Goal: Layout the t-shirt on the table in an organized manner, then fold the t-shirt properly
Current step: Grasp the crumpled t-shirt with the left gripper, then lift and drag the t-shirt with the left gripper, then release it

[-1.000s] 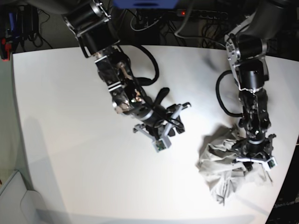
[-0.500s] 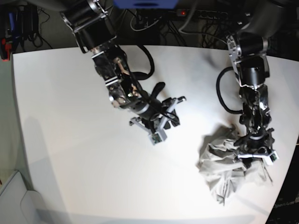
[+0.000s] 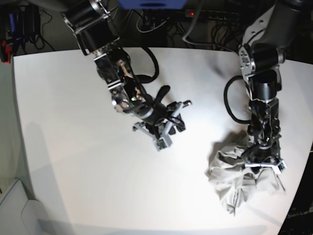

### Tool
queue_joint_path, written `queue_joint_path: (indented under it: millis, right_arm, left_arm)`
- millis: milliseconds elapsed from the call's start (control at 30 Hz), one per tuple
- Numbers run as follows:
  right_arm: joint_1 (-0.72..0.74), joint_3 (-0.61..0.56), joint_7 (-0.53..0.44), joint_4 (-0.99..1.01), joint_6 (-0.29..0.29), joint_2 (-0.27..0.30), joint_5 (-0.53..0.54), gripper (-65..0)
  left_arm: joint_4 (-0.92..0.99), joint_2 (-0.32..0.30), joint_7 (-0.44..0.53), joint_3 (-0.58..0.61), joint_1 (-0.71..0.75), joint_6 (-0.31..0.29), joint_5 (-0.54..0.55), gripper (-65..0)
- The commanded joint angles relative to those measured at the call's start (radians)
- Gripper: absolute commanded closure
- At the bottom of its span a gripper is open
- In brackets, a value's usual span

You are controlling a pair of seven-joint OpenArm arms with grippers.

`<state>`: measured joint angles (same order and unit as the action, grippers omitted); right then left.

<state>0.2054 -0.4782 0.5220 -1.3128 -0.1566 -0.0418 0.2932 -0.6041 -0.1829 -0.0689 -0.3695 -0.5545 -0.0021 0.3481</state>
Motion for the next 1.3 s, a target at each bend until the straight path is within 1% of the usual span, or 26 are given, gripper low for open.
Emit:
queue_joint_path:
  millis: [0,33,67,100,133,167,200,233,267,300,367,467,533,633,700,767,933,1000,1100,1167,1267]
  right_arm:
    - [0.013,0.000,-0.023,-0.020,-0.002,-0.008,0.007,-19.7]
    - [0.013,0.000,-0.023,-0.020,-0.002,-0.008,0.007,-19.7]
    - [0.012,0.000,-0.021,-0.020,-0.002,-0.008,0.007,-19.7]
    - [0.006,0.000,-0.021,-0.020,-0.002,-0.008,0.007,-19.7]
    - [-0.002,0.000,-0.016,-0.020,-0.002,-0.008,0.007,-19.7]
    - [-0.005,0.000,-0.012,-0.020,-0.002,-0.008,0.007,-19.7]
    - [-0.007,0.000,-0.006,-0.021,-0.002,-0.008,0.007,-19.7]
    - [-0.008,0.000,-0.003,-0.021,-0.002,-0.008,0.007,-19.7]
    - [-0.008,0.000,0.000,-0.021,-0.002,-0.008,0.007,-19.7]
    - [-0.007,0.000,0.000,-0.021,-0.002,-0.008,0.007,-19.7]
    - [-0.007,0.000,0.000,-0.026,-0.002,-0.008,0.007,-19.7]
    - [-0.014,0.000,0.000,-0.055,-0.002,0.009,0.007,-19.6]
    - [-0.017,0.000,0.000,-0.072,-0.002,0.016,0.007,-19.6]
    - [-0.027,0.000,0.002,-0.089,-0.002,0.021,0.007,-19.6]
    - [-0.028,0.002,0.007,-0.095,-0.002,0.039,0.007,-19.6]
    - [-0.028,0.002,0.022,-0.095,-0.002,0.046,0.008,-19.6]
    - [-0.028,0.002,0.020,-0.092,-0.002,0.047,0.008,-19.6]
    - [-0.028,0.002,0.020,-0.090,-0.002,0.047,0.008,-19.6]
    - [-0.028,0.002,0.020,-0.092,-0.002,0.047,0.008,-19.6]
    - [-0.028,0.002,0.020,-0.090,-0.002,0.047,0.008,-19.6]
    - [-0.028,0.002,0.020,-0.089,-0.002,0.047,0.008,-19.6]
  left_arm:
    - [-0.020,-0.011,0.027,0.002,-0.034,-0.005,-0.002,-21.8]
    - [-0.017,-0.011,0.027,0.002,-0.045,-0.003,-0.002,-12.4]
    - [-0.010,-0.011,0.027,0.002,-0.057,0.000,-0.002,-0.7]
    - [-0.010,-0.011,0.027,0.002,-0.063,0.000,0.001,0.0]
    - [-0.010,-0.011,0.027,0.002,-0.066,0.000,0.001,-1.1]
    - [-0.010,-0.011,0.025,0.002,-0.066,0.000,0.001,-4.2]
    - [-0.010,-0.011,0.024,0.002,-0.066,0.000,-0.001,-3.7]
    - [-0.014,-0.011,0.019,0.002,-0.066,0.000,0.003,-1.0]
    - [-0.023,-0.010,0.016,0.002,-0.065,0.000,0.007,0.0]
    - [-0.035,-0.002,0.010,0.000,-0.065,0.000,0.009,-0.7]
    - [-0.124,0.029,-0.053,0.000,-0.063,0.000,0.009,-0.7]
    - [-0.334,0.072,-0.196,0.000,-0.032,0.000,0.009,-0.7]
    - [-0.532,0.122,-0.286,0.002,-0.023,0.000,0.007,-0.7]
    - [-0.765,0.178,-0.392,0.004,-0.032,0.001,-0.002,-0.7]
    - [-0.882,0.191,-0.460,0.014,-0.059,0.001,-0.002,-0.7]
    - [-0.988,0.191,-0.524,0.043,-0.072,0.001,0.004,-0.7]
    - [-1.200,0.199,-0.619,0.054,-0.077,0.001,0.009,-0.6]
    - [-1.266,0.222,-0.659,0.056,-0.077,0.001,0.024,-0.6]
    - [-1.344,0.253,-0.733,0.053,-0.077,0.001,0.075,-0.6]
    - [-1.370,0.262,-0.753,0.051,-0.072,0.001,0.095,-0.6]
    - [-1.373,0.277,-0.750,0.050,-0.075,0.001,0.113,-0.6]
